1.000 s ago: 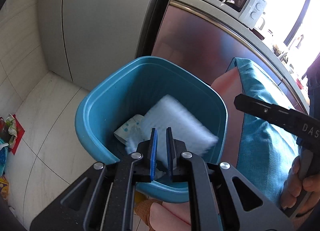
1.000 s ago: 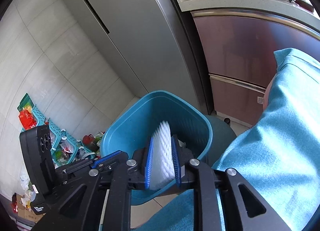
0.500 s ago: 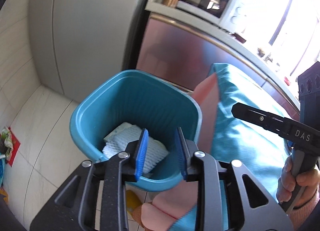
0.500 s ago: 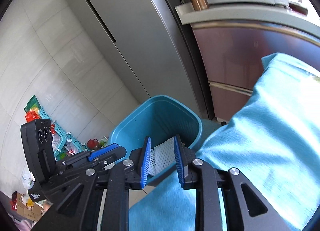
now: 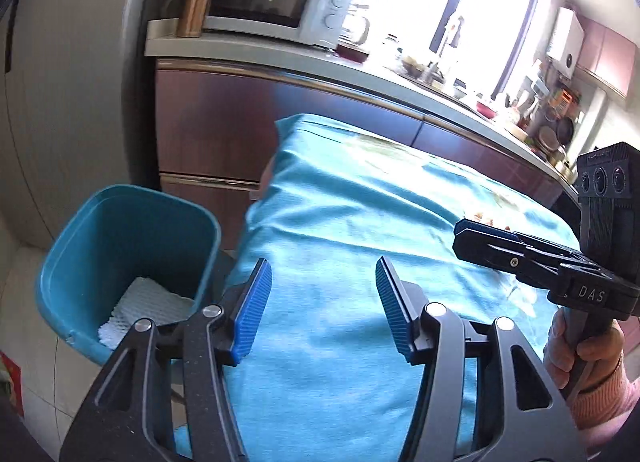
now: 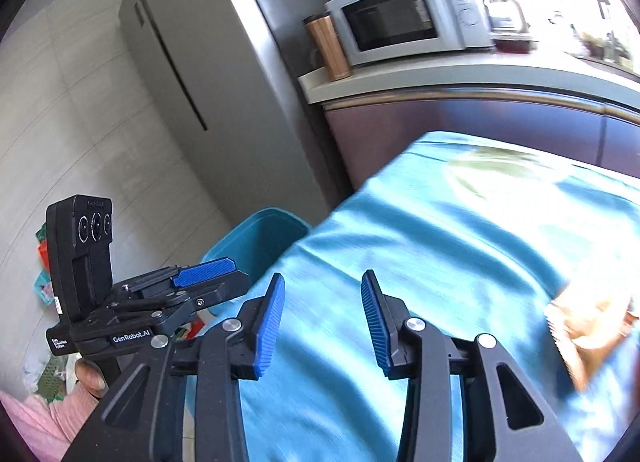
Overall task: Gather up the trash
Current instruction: 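Move both open tools back over the table, then grasp the gold wrapper with the left tool while the right tool grasps a clear candy wrapper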
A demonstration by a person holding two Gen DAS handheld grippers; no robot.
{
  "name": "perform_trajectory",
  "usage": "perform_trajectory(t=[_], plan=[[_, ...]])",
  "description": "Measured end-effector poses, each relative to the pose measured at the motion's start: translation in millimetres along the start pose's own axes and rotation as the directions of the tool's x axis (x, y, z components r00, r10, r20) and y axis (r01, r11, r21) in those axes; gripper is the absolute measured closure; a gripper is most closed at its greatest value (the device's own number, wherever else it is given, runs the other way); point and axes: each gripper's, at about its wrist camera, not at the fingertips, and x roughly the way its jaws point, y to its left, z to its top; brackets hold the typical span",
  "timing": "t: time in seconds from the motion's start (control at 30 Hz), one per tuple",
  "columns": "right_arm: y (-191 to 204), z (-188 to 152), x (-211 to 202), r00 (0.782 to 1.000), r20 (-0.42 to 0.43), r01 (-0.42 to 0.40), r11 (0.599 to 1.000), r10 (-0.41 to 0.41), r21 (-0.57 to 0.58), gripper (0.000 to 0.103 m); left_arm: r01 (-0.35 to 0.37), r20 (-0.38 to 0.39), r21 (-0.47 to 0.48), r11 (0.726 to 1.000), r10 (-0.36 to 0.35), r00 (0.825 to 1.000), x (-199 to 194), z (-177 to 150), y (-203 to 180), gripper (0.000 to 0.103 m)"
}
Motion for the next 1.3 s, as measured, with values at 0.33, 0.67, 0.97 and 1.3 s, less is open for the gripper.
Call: perform_trajectory(t=[0.33, 0.67, 0.97, 1.3], plan=[[-71.7, -48.9, -98.5, 0.964, 0.077, 0.243, 0.962, -0.254, 0.128, 0.063, 0.14, -0.082, 0.132, 0.981, -0.129, 0.988, 37.8, -4.8, -91.6, 0.049], [-126.6, -84.5, -188.4, 0.856, 0.135, 0.451, 0.848, -0.499, 0.277, 0.063, 0.203, -0.142, 0.243, 0.948, -0.172, 0.975, 70.4, -1.4, -158.6, 0.043], [-146.2, -81.2, -183.1, 0.878, 0.135, 0.406, 0.863, -0.46, 0.302, 0.061, 0.2, -0.218, 0.233, 0.952, -0.15, 0.964, 120.5, 17.3, -190.5, 0.034], [-182.8, -60.1, -153.1, 0.904, 0.079, 0.363, 0.853, -0.419, 0.376, 0.037, 0.198, -0.295, 0.194, 0.961, -0.136, 0.946, 158.2, 26.0, -200.2, 0.034]])
